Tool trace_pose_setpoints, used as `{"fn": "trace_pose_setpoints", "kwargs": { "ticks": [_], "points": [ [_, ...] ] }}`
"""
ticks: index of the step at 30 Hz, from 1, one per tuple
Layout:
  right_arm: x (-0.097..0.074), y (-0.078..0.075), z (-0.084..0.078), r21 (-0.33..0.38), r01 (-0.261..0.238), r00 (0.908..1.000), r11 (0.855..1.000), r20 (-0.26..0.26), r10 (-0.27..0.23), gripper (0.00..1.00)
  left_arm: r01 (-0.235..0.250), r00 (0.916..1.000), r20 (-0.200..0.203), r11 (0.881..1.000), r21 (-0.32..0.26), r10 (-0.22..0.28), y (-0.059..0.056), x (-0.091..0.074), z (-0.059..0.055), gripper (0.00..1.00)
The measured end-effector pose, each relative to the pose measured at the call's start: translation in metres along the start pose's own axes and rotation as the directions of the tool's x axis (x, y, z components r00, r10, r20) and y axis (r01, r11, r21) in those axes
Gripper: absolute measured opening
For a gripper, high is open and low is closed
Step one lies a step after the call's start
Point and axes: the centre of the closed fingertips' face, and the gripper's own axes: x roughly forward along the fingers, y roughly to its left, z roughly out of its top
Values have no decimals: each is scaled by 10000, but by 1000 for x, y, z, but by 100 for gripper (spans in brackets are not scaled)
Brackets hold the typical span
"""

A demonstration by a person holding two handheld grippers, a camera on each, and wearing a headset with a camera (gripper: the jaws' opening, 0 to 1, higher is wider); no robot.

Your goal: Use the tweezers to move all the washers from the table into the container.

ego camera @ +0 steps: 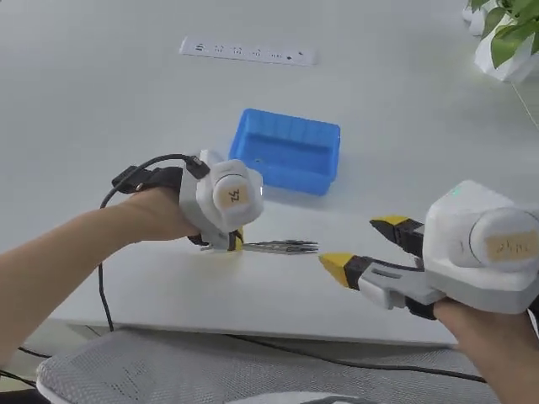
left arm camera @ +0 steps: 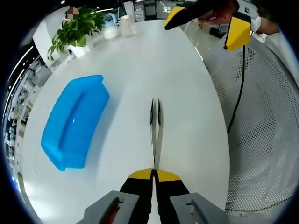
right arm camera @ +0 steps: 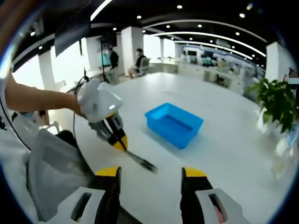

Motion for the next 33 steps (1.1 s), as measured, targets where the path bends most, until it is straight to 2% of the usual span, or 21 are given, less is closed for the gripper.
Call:
{"fn": "trace_pose_setpoints", "kwargs": {
  "ticks": [5, 6, 7, 9, 10, 11, 14, 17, 18, 20, 22, 24, 25, 28, 30, 31, 32, 33],
  "points": [
    [-4, -7, 0, 208, 88, 9999, 9997, 84, -90, 51, 135, 9998, -145, 9987, 482, -128, 0, 0, 1, 0],
    [-5, -8, 2, 290, 116, 9998, 9995, 169, -121, 52, 148, 9998, -109, 9996, 225, -145, 0, 0, 0, 0],
    [-6, -9, 4, 330, 144, 9996, 9994, 227, -151, 53, 195, 9998, -55, 9992, -341, -197, 0, 0, 0, 0],
    [-6, -9, 6, 358, 168, 9994, 9992, 293, -178, 56, 187, 9998, -2, 9939, -1086, -188, 1, -1, 0, 0],
    [-7, -10, 7, 384, 230, 9991, 9990, 336, -243, 58, 353, 9994, 46, 9894, -1406, -350, -3, -2, 1, 3],
    [-7, -10, 7, 389, 254, 9990, 9989, 360, -268, 59, 361, 9993, 85, 9882, -1490, -352, -4, -2, 1, 5],
    [-8, -10, 8, 479, 291, 9985, 9984, 443, -312, 60, 179, 9997, 210, 9779, -2085, -138, -7, -3, 2, 10],
    [-8, -9, 8, 662, 238, 9985, 9975, 486, -270, 63, -143, 9984, 479, 9512, -3084, 306, -8, -4, 3, 13],
    [-7, -9, 8, 691, 230, 9985, 9973, 483, -263, 65, -199, 9981, 491, 9509, -3088, 368, -8, -5, 2, 13],
    [-7, -10, 8, 729, 291, 9982, 9969, 494, -328, 68, -671, 9946, 543, 9474, -3128, 884, -5, -7, -3, 12],
    [-8, -12, 10, 817, 294, 9977, 9962, 578, -342, 69, -654, 9948, 467, 9171, -3932, 910, -9, -11, -10, 17],
    [-9, -14, 12, 1002, 231, 9971, 9947, 694, -301, 70, -743, 9913, 633, 8876, -4546, 1154, -10, -18, -13, 26],
    [-9, -14, 12, 1107, 220, 9968, 9936, 744, -303, 71, -817, 9892, 690, 8782, -4712, 1291, -10, -21, -14, 29],
    [-8, -15, 10, 1271, 202, 9968, 9917, 748, -299, 72, -1193, 9747, 966, 8352, -5369, 2013, -10, -42, -14, 39],
    [-8, -15, 10, 1297, 221, 9968, 9913, 736, -319, 73, -1363, 9606, 1235, 8089, -5719, 2491, -8, -54, -10, 44],
    [-9, -16, 9, 1291, 237, 9968, 9913, 733, -334, 73, -1438, 9527, 1328, 7904, -5955, 2734, -6, -60, -8, 48],
    [-9, -16, 9, 1280, 247, 9968, 9915, 725, -342, 73, -1451, 9443, 1424, 7640, -6287, 2965, -6, -69, -7, 52],
    [-9, -16, 10, 1280, 260, 9966, 9914, 738, -356, 74, -1468, 9380, 1483, 7466, -6489, 3133, -6, -75, -6, 58]
  ]
}}
